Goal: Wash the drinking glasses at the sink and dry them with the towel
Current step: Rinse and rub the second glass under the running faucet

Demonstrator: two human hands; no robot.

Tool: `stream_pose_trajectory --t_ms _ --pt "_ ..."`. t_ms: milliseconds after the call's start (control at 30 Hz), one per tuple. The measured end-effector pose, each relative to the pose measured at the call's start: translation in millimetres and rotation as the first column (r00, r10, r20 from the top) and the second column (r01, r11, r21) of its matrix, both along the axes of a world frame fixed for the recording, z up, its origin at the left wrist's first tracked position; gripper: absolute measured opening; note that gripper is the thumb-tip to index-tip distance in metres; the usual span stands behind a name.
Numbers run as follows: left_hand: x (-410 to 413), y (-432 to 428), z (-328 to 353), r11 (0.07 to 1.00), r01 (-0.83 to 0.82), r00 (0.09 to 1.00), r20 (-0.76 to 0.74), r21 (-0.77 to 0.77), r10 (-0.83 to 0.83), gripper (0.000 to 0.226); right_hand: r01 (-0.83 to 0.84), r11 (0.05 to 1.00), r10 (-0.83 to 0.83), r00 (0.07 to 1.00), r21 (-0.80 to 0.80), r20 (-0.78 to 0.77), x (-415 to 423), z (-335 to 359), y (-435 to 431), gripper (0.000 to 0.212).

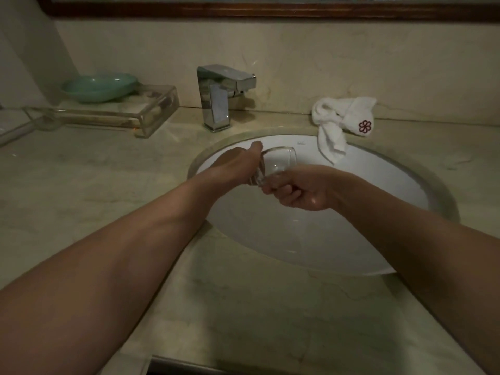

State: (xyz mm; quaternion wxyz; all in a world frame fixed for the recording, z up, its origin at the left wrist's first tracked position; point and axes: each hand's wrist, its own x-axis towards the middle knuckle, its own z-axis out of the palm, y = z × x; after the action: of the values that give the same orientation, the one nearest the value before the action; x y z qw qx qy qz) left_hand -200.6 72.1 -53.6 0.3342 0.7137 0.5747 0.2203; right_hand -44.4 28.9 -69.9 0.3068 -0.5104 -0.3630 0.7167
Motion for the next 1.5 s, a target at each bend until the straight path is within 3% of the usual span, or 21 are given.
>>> stream_pose_trajectory --t_ms 67,133,200,333,500,567,700,800,933,1000,1100,1167,1267,1333,1433,1500 --pt "0 -1 -2 0.998 -0.037 0.999 -0.013 -0.052 0.036 0.062 0.035 0.994 -0.055 0.978 0.1 0.2 -5 -5 1 0.012" --pt "0 -2 -4 0.99 -0.065 0.997 -0.045 -0.122 0.06 0.062 0.035 0.976 -0.132 0.883 0.216 0.45 -6 -11 3 0.019" --pt "0 -3 -5 0.969 -0.089 0.995 -0.059 -0.231 0.077 0.065 0.044 0.959 -0.195 0.819 0.28 0.54 -7 -14 3 0.031" --pt "-5 3 -8 0.969 -0.077 0.997 -0.039 -0.235 0.069 0.094 0.056 0.985 -0.116 0.913 0.162 0.39 -10 -7 1 0.031" --pt "-6 7 -5 0.993 0.002 0.991 0.132 -0.117 0.013 0.063 0.022 0.997 -0.019 0.999 -0.071 0.046 -7 0 2 0.02" --pt "-5 7 -2 0.991 0.029 0.975 0.22 -0.13 0.001 0.052 -0.017 0.997 0.014 0.999 -0.07 -0.043 -8 3 0 0.017" --pt "-3 5 0 0.994 -0.01 0.976 0.216 -0.113 0.034 0.046 -0.039 0.999 0.037 0.997 -0.028 -0.075 -9 -2 2 0.022" --pt "-3 4 -4 0.981 0.015 0.981 0.191 -0.192 0.022 0.053 0.026 1.0 -0.027 0.997 0.007 0.078 -14 -7 2 0.02" --pt "-1 6 -7 0.971 0.043 0.979 0.203 -0.234 0.006 0.053 0.135 0.98 -0.18 0.91 0.144 0.374 -13 -14 2 0.037" --pt "-3 5 -6 0.978 0.031 0.984 0.177 -0.205 0.006 0.052 0.117 0.985 -0.157 0.92 0.129 0.36 -14 -12 2 0.038" --pt "-6 1 -5 0.973 0.026 0.994 0.109 -0.229 -0.001 0.052 0.032 0.988 -0.085 0.932 0.151 0.353 -19 -4 -8 0.017" --pt "-9 -1 -3 0.972 0.014 0.995 0.103 -0.234 0.01 0.051 0.026 0.977 -0.111 0.908 0.211 0.403 -21 -1 -13 0.013" --pt "-8 2 -5 0.965 0.027 0.99 0.14 -0.259 0.01 0.054 0.012 0.95 -0.221 0.732 0.312 0.645 -24 -3 -9 0.03" --pt "-9 5 -8 0.962 0.02 0.989 0.145 -0.273 0.021 0.057 0.02 0.949 -0.253 0.644 0.314 0.722 -25 -4 -4 0.039" --pt "-13 10 -15 0.952 0.012 0.995 0.102 -0.306 0.02 0.072 0.021 0.967 -0.176 0.78 0.255 0.601 -26 -3 -7 0.037" --pt "-14 8 -16 0.94 0.026 0.999 0.044 -0.339 -0.011 0.08 -0.021 0.954 -0.158 0.81 0.298 0.565 -24 -3 -10 0.024"
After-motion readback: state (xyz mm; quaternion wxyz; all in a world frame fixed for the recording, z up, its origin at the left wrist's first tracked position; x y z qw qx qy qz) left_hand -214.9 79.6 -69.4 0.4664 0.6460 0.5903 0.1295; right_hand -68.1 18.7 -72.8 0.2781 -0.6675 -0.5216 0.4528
